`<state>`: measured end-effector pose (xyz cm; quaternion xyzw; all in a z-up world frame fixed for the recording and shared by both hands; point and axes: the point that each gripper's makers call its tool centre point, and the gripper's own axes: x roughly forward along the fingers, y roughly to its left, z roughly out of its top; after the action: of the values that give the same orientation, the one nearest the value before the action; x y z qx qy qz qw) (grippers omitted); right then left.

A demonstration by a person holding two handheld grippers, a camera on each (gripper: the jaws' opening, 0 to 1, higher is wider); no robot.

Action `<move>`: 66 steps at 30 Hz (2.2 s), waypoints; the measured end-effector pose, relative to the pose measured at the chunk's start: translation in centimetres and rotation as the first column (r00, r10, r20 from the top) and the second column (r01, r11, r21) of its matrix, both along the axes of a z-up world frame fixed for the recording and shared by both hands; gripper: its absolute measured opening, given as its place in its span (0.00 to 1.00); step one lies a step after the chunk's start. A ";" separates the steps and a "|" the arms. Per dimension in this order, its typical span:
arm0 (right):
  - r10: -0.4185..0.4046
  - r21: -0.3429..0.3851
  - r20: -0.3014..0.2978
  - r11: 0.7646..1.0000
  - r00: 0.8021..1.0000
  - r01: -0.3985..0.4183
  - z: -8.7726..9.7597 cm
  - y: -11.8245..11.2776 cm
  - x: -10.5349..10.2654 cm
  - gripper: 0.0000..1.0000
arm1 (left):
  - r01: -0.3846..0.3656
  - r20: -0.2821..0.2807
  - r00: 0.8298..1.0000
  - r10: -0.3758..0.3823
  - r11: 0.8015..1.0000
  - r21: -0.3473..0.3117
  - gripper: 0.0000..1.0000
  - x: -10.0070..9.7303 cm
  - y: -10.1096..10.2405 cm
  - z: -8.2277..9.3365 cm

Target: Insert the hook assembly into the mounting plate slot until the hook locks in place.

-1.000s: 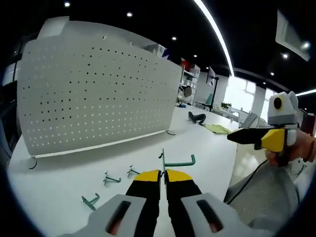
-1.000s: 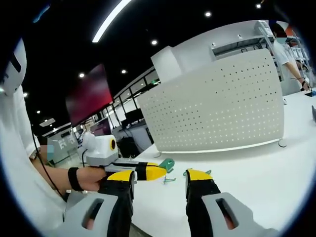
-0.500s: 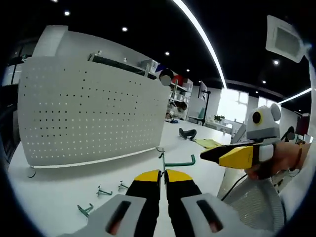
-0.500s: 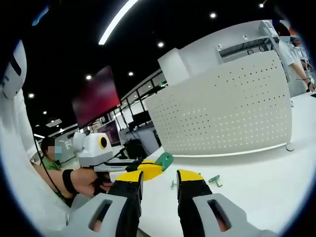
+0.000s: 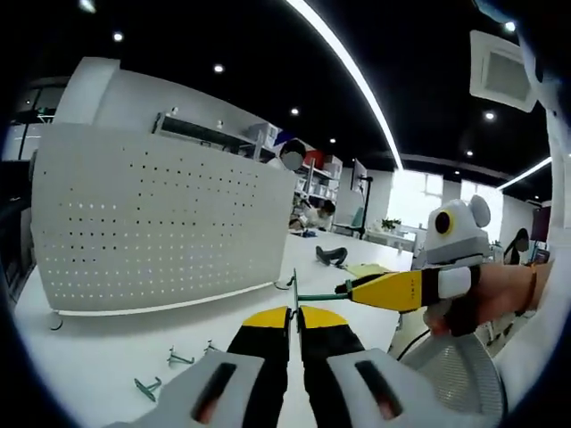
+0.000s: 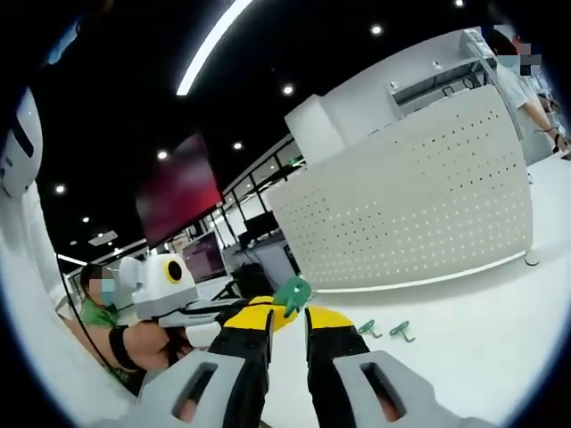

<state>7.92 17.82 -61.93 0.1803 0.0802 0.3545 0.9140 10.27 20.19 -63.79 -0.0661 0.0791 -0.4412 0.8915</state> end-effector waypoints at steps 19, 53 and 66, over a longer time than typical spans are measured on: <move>-0.023 0.164 -0.066 0.986 0.998 0.033 1.1 0.7 0.2 0.03 | 0.006 0.146 0.989 -0.005 1.000 0.000 0.04 -1.0 -0.6 2.2; -0.072 0.075 -0.033 0.994 0.997 0.075 2.8 0.5 2.0 0.00 | -0.046 0.168 0.985 0.049 0.999 -0.025 0.14 0.1 1.1 2.7; -0.141 -0.022 0.033 0.990 0.989 0.141 3.6 -1.0 4.4 0.00 | -0.094 0.156 0.983 0.093 0.996 -0.001 0.22 0.5 2.8 2.0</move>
<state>12.28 16.86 -58.30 0.1688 0.0570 0.2908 0.9400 10.77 22.99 -61.75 -0.0319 0.0073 -0.4024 0.9149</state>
